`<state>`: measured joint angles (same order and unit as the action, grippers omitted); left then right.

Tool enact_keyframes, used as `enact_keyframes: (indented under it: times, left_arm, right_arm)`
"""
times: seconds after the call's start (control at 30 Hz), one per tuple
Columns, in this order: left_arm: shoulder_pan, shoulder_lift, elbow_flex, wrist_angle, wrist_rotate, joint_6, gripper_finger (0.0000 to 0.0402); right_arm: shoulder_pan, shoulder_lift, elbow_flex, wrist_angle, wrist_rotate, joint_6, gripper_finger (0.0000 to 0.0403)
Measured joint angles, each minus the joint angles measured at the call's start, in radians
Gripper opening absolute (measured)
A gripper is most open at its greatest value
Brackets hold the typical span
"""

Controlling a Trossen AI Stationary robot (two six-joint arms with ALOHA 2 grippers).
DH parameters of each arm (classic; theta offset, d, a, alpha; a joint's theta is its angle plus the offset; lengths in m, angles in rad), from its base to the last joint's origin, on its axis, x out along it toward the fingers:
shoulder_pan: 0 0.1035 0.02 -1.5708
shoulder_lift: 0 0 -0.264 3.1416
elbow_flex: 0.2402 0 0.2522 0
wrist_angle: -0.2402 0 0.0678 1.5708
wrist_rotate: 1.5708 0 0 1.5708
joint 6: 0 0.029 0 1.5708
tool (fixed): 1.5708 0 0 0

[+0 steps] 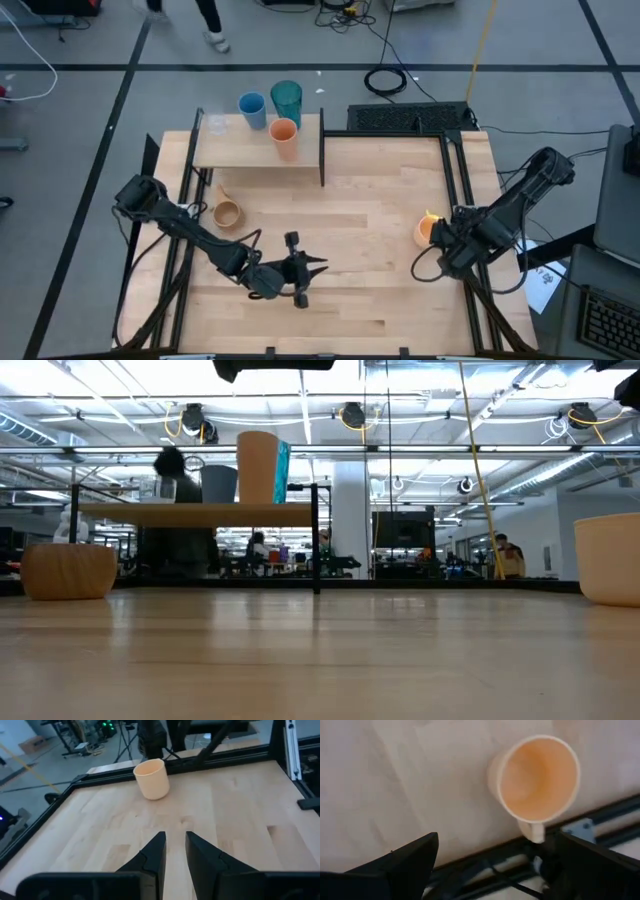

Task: Stack small to large cups/mugs on shelf
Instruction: Put the orange mug on the shelf

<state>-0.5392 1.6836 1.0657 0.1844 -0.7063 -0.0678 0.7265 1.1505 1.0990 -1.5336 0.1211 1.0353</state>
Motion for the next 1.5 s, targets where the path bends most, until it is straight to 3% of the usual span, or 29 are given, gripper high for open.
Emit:
enact_keyframes:
  times: [0.17,0.37,0.8,1.27,1.5]
  left_arm:
    - [0.012,0.000,0.000,-0.027,0.063,0.006,0.0076]
    - [0.015,0.000,0.000,-0.100,0.086,-0.017,0.0076]
    - [0.022,0.000,0.000,-0.114,0.087,0.006,0.0076]
    - [0.024,0.000,0.000,-0.114,0.087,0.021,0.0076]
    - [0.024,0.000,0.000,-0.114,0.087,0.021,0.0076]
  right_arm:
    - [0.000,0.017,-0.002,0.094,0.086,-0.074,0.0390]
    - [0.000,0.014,-0.088,0.184,0.087,-0.101,0.0373]
    - [-0.028,0.013,-0.240,0.290,0.084,-0.111,0.0221]
    - [-0.118,0.013,-0.314,0.356,0.086,-0.181,0.0126]
    - [-0.131,0.013,-0.314,0.357,0.084,-0.184,0.0046]
